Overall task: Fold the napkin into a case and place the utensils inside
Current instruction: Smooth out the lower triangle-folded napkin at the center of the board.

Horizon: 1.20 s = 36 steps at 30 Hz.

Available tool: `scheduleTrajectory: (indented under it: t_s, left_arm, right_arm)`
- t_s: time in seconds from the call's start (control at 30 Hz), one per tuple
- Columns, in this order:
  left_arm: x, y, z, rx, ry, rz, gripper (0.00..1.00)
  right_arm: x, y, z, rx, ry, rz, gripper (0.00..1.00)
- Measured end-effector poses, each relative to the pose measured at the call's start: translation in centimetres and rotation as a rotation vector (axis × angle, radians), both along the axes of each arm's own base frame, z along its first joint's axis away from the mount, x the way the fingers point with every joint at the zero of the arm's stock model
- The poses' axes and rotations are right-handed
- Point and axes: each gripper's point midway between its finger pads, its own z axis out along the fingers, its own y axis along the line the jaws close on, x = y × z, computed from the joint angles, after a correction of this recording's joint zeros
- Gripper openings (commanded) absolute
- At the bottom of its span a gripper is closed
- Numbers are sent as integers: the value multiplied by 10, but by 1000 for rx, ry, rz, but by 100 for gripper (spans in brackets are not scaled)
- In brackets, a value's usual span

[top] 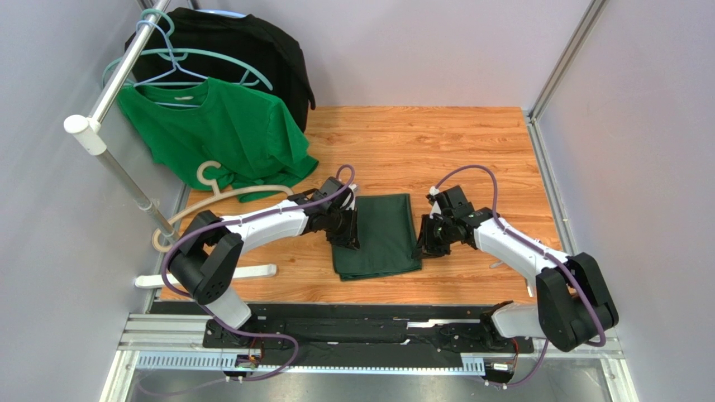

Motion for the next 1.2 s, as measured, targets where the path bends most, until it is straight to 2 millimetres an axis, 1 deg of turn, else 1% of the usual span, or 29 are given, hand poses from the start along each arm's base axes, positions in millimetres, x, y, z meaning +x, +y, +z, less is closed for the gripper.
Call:
scheduleTrajectory:
  t_s: [0.03, 0.1, 0.17, 0.23, 0.27, 0.3, 0.37, 0.43, 0.53, 0.6, 0.63, 0.7, 0.77, 0.83, 0.87, 0.9, 1.0, 1.07, 1.1, 1.13, 1.2]
  left_arm:
    - [0, 0, -1, 0, 0, 1, 20]
    - [-2, 1, -5, 0, 1, 3, 19]
    - [-3, 3, -9, 5, 5, 6, 20]
    - [-4, 6, -13, 17, 5, 12, 23]
    - [-4, 8, -14, 23, 4, 16, 25]
    - [-4, 10, -15, 31, -2, 21, 32]
    - [-2, 13, -11, 41, -20, 31, 38]
    - [3, 16, -2, 47, -55, 41, 40]
    - [15, 16, 14, 53, -103, 60, 41]
    - [27, 11, 27, 39, -141, 68, 38]
    - [33, 8, 34, 28, -159, 66, 37]
    - [43, 0, 42, 13, -174, 63, 33]
    - [55, -12, 44, -2, -180, 55, 32]
    - [64, -23, 36, -13, -172, 44, 31]
    - [65, -26, 28, -11, -161, 39, 31]
    - [64, -28, 17, -2, -141, 32, 31]
    - [58, -30, -10, 36, -89, 18, 31]
    - [52, -34, -24, 55, -63, 3, 31]
    - [49, -36, -29, 59, -55, -5, 31]
    - [46, -39, -32, 58, -46, -9, 31]
    - [45, -43, -31, 46, -51, -17, 35]
  right_arm:
    - [-1, 2, 0, 6, 2, 6, 9]
    - [-1, 5, -7, 15, 15, 12, 8]
    - [-3, 4, -25, -2, 50, 8, 8]
    - [-12, 1, -41, -13, 113, -3, 8]
    - [-11, 2, -42, -5, 119, -10, 8]
    - [-10, 1, -42, -7, 119, -17, 8]
    - [-9, -1, -43, -17, 116, -30, 8]
    - [-6, -4, -42, -47, 117, -51, 10]
    - [10, -15, -42, -131, 96, -95, 11]
    - [27, -27, -41, -203, 73, -139, 12]
    - [35, -32, -40, -229, 62, -158, 13]
    - [51, -47, -39, -296, 35, -198, 14]
    - [60, -60, -38, -357, 13, -222, 18]
    - [65, -70, -37, -415, -4, -230, 21]
    - [66, -75, -36, -440, -10, -231, 26]
    - [66, -79, -34, -463, -16, -225, 31]
    - [67, -79, -25, -459, -44, -199, 39]
    - [67, -70, -14, -412, -79, -175, 44]
    - [68, -64, -8, -383, -95, -160, 44]
    - [69, -56, -4, -347, -110, -142, 43]
    - [73, -44, 0, -299, -124, -116, 44]
